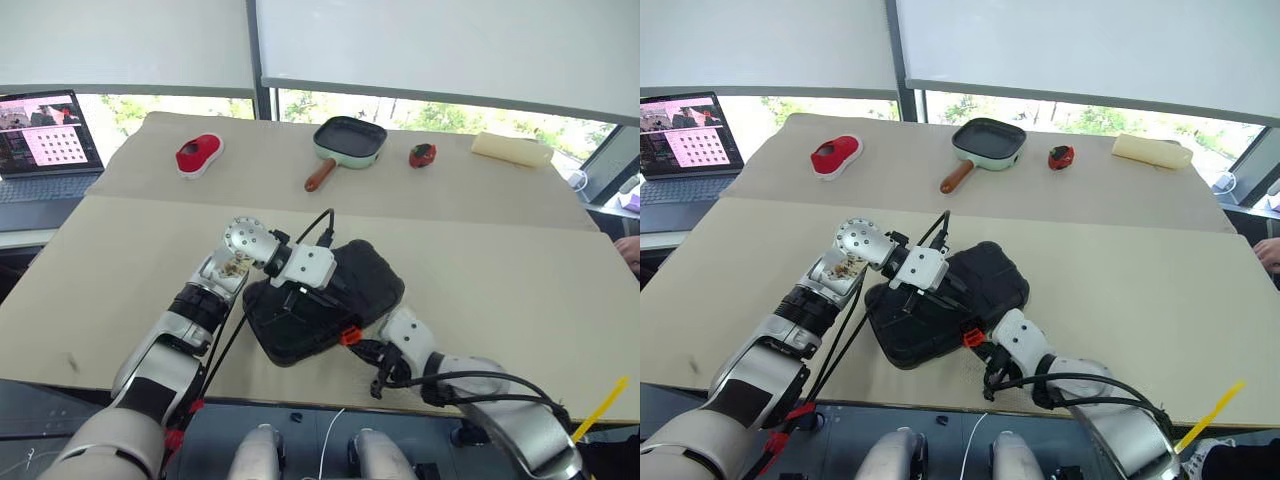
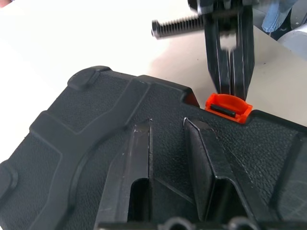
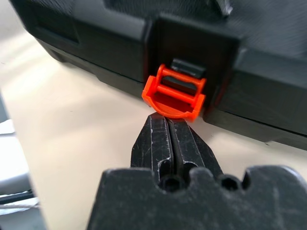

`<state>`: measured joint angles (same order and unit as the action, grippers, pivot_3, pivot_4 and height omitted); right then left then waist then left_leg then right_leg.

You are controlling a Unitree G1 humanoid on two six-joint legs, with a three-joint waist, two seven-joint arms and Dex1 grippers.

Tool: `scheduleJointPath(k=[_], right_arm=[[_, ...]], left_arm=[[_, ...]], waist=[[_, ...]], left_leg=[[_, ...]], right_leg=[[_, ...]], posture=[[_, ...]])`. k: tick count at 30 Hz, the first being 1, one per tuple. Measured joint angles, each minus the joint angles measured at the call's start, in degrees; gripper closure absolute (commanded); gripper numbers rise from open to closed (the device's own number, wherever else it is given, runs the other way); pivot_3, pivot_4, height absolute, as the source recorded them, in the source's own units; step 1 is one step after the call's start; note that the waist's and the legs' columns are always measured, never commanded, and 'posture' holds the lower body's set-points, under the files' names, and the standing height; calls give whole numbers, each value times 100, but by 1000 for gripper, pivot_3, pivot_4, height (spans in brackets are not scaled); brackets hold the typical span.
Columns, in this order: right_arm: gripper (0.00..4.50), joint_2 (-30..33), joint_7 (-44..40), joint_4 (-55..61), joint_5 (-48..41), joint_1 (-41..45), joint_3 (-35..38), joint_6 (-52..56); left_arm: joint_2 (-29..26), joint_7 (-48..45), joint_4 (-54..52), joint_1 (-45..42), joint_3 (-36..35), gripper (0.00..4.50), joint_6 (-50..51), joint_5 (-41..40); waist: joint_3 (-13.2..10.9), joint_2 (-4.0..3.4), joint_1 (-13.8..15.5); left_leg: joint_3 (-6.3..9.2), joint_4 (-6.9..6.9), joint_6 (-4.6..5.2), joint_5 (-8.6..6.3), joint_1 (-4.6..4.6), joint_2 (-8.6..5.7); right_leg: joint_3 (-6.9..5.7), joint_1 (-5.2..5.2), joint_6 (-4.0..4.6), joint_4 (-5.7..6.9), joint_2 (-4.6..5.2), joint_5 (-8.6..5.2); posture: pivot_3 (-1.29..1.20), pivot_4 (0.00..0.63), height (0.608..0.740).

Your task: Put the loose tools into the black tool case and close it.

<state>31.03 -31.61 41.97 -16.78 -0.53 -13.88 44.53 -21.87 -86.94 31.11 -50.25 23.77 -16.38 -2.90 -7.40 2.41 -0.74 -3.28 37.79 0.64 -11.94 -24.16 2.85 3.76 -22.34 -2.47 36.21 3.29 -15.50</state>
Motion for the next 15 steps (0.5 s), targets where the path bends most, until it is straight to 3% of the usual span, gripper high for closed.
scheduleJointPath(k=[6, 15], right_arm=[[4377, 1, -37, 468, -237, 237, 153, -7], [4377, 548, -133, 492, -296, -318, 320, 44]], left_arm=[[142, 79, 91, -16, 12, 3364, -39, 14], [130, 72, 128, -30, 14, 3364, -109, 14]], waist=[[3, 2, 52], [3, 1, 52]], left_leg=[[-1, 0, 2, -2, -7, -6], [-3, 0, 6, -4, -4, -6]], right_leg=[[-4, 4, 4, -12, 7, -1], [-3, 5, 31, -12, 7, 10]], posture=[[0, 150, 740], [0, 150, 740]])
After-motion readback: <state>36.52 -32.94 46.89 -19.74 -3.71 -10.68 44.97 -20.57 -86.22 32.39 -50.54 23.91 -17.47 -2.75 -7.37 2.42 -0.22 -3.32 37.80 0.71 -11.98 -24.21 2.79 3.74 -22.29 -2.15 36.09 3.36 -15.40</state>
